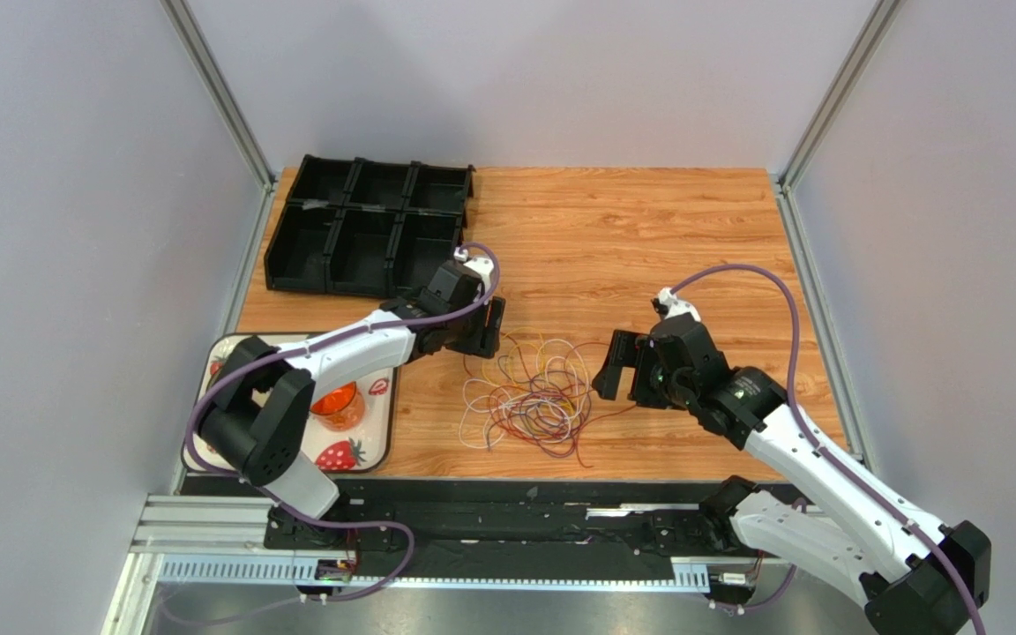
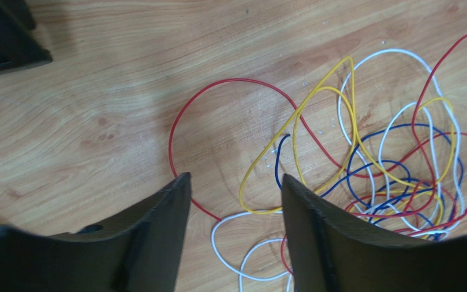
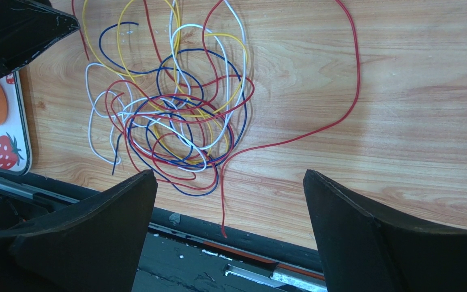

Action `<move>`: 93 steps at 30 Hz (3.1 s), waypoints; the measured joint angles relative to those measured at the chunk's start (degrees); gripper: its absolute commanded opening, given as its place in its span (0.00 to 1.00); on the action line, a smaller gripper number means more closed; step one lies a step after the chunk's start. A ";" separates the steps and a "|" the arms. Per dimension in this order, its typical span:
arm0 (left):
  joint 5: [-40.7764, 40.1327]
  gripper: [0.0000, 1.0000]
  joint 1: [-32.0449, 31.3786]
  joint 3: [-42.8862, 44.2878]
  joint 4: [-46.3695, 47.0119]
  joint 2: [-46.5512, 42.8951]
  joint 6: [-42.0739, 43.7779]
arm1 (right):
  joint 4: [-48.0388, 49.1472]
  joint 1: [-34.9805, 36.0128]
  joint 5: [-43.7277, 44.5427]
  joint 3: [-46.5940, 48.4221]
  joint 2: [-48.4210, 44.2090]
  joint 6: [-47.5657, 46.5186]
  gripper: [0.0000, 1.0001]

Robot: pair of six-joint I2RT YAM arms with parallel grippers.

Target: Untangle the cables

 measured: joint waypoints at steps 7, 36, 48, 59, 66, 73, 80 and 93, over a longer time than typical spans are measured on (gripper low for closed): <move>-0.26 0.50 -1.14 0.52 0.44 3.78 0.61 | 0.22 0.00 -0.37 -1.09 0.00 0.00 0.95; -0.79 0.64 -1.40 25.99 -10.86 -10.99 5.51 | 1.16 0.00 -2.60 -2.82 -0.70 0.28 0.94; 2.05 0.63 -1.55 7.72 -8.00 1.90 5.31 | -1.49 0.00 -2.54 -3.32 -4.26 0.46 0.94; 3.17 0.53 -1.95 6.47 -2.16 6.80 4.79 | -1.38 0.00 -2.58 -4.83 -2.99 0.50 0.94; 2.19 0.00 -2.12 6.47 -1.16 10.08 4.17 | -1.38 0.00 -2.56 -4.83 -2.99 0.50 0.94; 0.66 0.00 -2.14 10.19 -7.34 6.64 4.26 | -1.25 0.00 -2.58 -5.77 -2.99 0.50 0.92; 0.13 0.00 -2.14 30.32 -12.79 -9.60 4.74 | -0.17 0.00 -3.04 -5.90 -2.95 0.52 0.88; 9.09 0.00 -4.00 50.95 -7.04 -21.18 6.01 | 2.36 0.00 -5.07 -5.90 -2.95 0.87 0.87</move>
